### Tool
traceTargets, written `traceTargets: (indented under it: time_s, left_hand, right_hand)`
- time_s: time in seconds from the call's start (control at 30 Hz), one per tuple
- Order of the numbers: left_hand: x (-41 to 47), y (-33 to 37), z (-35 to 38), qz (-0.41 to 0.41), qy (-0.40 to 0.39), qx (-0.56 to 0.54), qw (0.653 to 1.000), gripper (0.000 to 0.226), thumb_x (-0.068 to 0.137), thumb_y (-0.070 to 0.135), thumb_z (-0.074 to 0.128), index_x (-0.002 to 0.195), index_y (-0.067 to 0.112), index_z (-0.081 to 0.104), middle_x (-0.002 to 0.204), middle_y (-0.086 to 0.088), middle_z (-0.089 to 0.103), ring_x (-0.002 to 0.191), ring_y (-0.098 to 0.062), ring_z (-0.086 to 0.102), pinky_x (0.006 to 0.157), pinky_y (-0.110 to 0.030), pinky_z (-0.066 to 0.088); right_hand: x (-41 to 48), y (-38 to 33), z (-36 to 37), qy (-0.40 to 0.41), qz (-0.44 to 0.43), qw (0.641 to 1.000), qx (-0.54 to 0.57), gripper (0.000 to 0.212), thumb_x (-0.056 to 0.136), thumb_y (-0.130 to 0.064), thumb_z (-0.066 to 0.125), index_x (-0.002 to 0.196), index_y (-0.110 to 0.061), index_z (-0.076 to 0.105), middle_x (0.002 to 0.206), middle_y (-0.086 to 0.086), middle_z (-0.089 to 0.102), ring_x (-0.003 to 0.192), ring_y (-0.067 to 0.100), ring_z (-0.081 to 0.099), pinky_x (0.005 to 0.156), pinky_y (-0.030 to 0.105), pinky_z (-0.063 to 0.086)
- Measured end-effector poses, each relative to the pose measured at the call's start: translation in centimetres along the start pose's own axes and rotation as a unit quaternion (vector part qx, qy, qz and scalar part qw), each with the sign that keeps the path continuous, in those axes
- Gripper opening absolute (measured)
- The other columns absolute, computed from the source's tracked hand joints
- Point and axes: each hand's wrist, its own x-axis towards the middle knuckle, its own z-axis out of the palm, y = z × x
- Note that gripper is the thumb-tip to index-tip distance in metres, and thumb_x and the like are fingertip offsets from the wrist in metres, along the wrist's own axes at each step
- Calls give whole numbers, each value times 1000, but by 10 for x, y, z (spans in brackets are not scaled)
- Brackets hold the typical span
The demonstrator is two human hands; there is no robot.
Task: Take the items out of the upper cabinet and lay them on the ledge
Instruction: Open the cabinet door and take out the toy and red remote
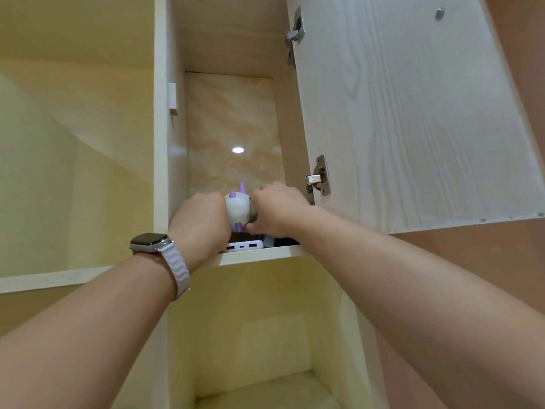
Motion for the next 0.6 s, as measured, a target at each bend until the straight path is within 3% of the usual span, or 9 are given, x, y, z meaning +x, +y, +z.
traceTargets:
  time_s: [0.1, 0.2, 0.4, 0.53, 0.6]
  left_hand:
    - [-6, 1, -6, 19, 50, 4, 999, 10, 87, 12, 52, 82, 13, 44, 72, -3, 43, 72, -30, 47, 56, -33, 32]
    - [-16, -7, -10, 63, 121, 15, 991, 5, 89, 14, 48, 91, 11, 51, 83, -8, 46, 81, -37, 53, 61, -36, 35]
    - [-55, -33, -12, 160, 285, -24, 945, 18, 86, 14, 60, 99, 4, 68, 83, -13, 62, 68, -36, 61, 49, -37, 47]
    - [-72, -45, -17, 159, 287, -34, 944, 26, 83, 24, 57, 98, 8, 71, 83, -7, 68, 65, -32, 64, 47, -33, 48]
    - [-76, -49, -23, 144, 258, -33, 955, 23, 82, 27, 61, 93, 9, 70, 82, -7, 69, 67, -32, 65, 50, -34, 49]
  right_hand:
    - [-2, 0, 1, 42, 13, 999, 8, 48, 77, -66, 59, 89, -19, 52, 90, 3, 58, 92, 24, 49, 64, 34, 36]
    - [-5, -2, -4, 82, 27, 996, 19, 51, 80, -66, 57, 96, -17, 57, 94, 4, 62, 89, 23, 41, 68, 35, 32]
    - [-10, -3, -9, 175, 28, 982, 56, 53, 83, -62, 59, 99, -12, 60, 100, 4, 66, 97, 26, 50, 69, 34, 33]
    - [-18, -3, -5, 298, 8, 946, 127, 46, 80, -51, 69, 84, -5, 62, 77, 10, 66, 73, 33, 56, 58, 35, 37]
    - [-24, -8, -6, 359, 17, 922, 141, 46, 81, -51, 58, 84, -6, 63, 71, 9, 64, 63, 33, 56, 53, 35, 40]
